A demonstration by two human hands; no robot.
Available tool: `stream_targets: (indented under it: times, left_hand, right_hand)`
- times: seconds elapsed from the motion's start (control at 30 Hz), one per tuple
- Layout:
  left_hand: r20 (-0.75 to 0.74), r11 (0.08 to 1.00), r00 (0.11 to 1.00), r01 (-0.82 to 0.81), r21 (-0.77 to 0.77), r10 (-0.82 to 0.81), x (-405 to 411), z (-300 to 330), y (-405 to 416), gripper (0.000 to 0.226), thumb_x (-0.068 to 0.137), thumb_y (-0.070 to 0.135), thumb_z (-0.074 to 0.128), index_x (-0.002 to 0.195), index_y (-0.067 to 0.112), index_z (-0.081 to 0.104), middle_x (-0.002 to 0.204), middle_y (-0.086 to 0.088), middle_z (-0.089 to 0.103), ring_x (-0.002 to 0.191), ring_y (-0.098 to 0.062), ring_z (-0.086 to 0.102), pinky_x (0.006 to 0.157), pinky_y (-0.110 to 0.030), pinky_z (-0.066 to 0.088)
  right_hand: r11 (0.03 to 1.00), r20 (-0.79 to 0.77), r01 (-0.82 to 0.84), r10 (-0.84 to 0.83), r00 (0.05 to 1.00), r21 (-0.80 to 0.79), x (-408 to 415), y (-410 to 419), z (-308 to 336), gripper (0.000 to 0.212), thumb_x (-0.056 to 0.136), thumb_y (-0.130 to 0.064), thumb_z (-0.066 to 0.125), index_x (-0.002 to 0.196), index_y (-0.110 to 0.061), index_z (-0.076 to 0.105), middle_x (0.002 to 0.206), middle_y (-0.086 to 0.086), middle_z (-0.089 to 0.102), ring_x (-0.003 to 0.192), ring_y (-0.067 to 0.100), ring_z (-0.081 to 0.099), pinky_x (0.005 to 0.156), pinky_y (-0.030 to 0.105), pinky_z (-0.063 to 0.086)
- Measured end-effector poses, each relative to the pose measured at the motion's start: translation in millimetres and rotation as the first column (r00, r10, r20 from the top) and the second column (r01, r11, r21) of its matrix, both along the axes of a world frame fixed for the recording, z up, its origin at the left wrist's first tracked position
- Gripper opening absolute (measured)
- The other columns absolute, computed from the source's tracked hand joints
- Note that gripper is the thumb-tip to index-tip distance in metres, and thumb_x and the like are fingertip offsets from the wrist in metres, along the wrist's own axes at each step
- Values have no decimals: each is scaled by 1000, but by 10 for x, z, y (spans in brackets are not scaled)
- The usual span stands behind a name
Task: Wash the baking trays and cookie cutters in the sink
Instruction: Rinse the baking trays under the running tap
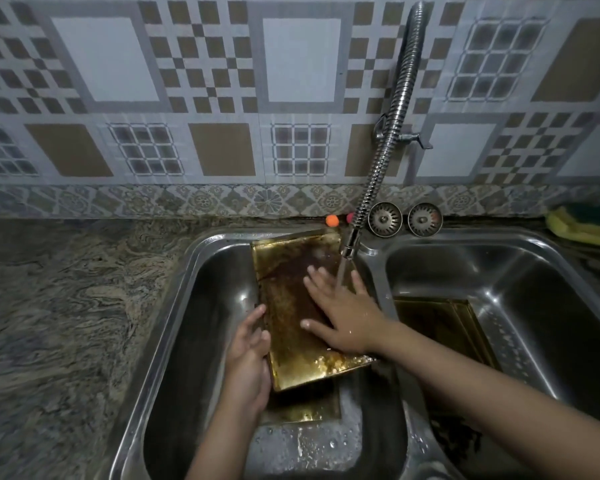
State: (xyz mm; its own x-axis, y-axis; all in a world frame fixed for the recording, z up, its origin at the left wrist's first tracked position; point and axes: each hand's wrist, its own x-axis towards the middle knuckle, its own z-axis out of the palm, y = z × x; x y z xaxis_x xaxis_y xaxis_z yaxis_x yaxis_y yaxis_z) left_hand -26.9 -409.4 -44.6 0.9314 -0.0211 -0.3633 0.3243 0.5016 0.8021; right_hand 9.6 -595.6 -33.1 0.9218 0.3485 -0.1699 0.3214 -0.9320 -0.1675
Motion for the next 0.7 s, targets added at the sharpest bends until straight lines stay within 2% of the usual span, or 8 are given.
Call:
stream_targets:
  times: [0.1, 0.23, 0.3, 0.4, 0.53, 0.6, 0.63, 0.7]
  left_hand:
    - [-53, 998, 997, 50, -36, -52, -133, -15, -234, 37, 94, -7, 40, 113, 18, 58, 110, -11, 65, 100, -25, 63, 88, -45, 51]
    - [-143, 999, 989, 34, -24, -37, -148, -54, -223, 36, 96, -2, 39, 116, 21, 58, 109, -13, 67, 99, -28, 64, 69, -37, 57]
    - [-198, 1000, 980, 2, -20, -6, -109, -83, -120, 38, 97, -3, 36, 120, 20, 56, 106, -11, 67, 99, -28, 63, 74, -41, 55]
    - [-221, 1000, 975, 30, 5, -28, -81, -106, -73, 42, 96, -6, 35, 122, 19, 56, 109, -12, 65, 104, -30, 62, 88, -50, 51]
    - [-240, 994, 970, 71, 85, -49, -69, -80, -160, 39, 98, -2, 35, 117, 23, 59, 110, -13, 65, 102, -31, 63, 83, -48, 54]
    - [-264, 990, 964, 67, 128, -31, -68, -70, -136, 40, 98, -1, 35, 114, 25, 61, 109, -11, 65, 101, -30, 63, 83, -48, 54]
    - [-278, 986, 960, 66, 154, -21, -70, -81, -105, 41, 98, -2, 35, 111, 26, 62, 109, -9, 64, 101, -30, 63, 85, -49, 54]
    - [-295, 984, 955, 81, 159, -31, -76, -126, -35, 42, 98, -2, 35, 105, 28, 63, 111, -9, 63, 105, -31, 61, 89, -53, 51]
  right_hand:
    - [979, 8, 192, -192, 981, -69, 107, 52, 57, 75, 97, -56, 19, 150, -10, -8, 158, 9, -18, 146, 26, -15, 111, 59, -13]
    - [998, -130, -54, 57, 990, 24, -123, 147, 116, 67, 99, -41, 35, 152, -15, 5, 160, 3, -10, 147, 18, -10, 114, 46, -11]
    - [994, -163, -99, 104, 981, 38, -244, 45, 160, 62, 98, -38, 41, 151, -21, 16, 160, -1, -5, 146, 14, -10, 111, 42, -15]
    - [997, -60, 69, -67, 996, 38, -332, -87, 229, 58, 95, -40, 46, 148, -26, 26, 158, 9, -17, 143, 26, -23, 110, 46, -19]
    - [963, 62, 260, -264, 962, 64, -409, -97, 217, 53, 94, -40, 49, 142, -23, 36, 155, 18, -24, 142, 33, -25, 113, 46, -12]
    - [944, 168, 327, -330, 929, 43, -431, -158, 183, 48, 92, -41, 49, 137, -25, 43, 158, 17, -15, 144, 34, -16, 112, 48, -9]
    - [923, 150, 379, -385, 911, 70, -437, -201, 182, 47, 91, -41, 51, 135, -26, 46, 159, 15, -4, 146, 35, -5, 115, 48, -4]
    - [815, -94, 525, -519, 850, 244, -451, -270, 226, 44, 91, -38, 55, 133, -28, 48, 148, 7, 34, 134, 25, 36, 112, 40, 25]
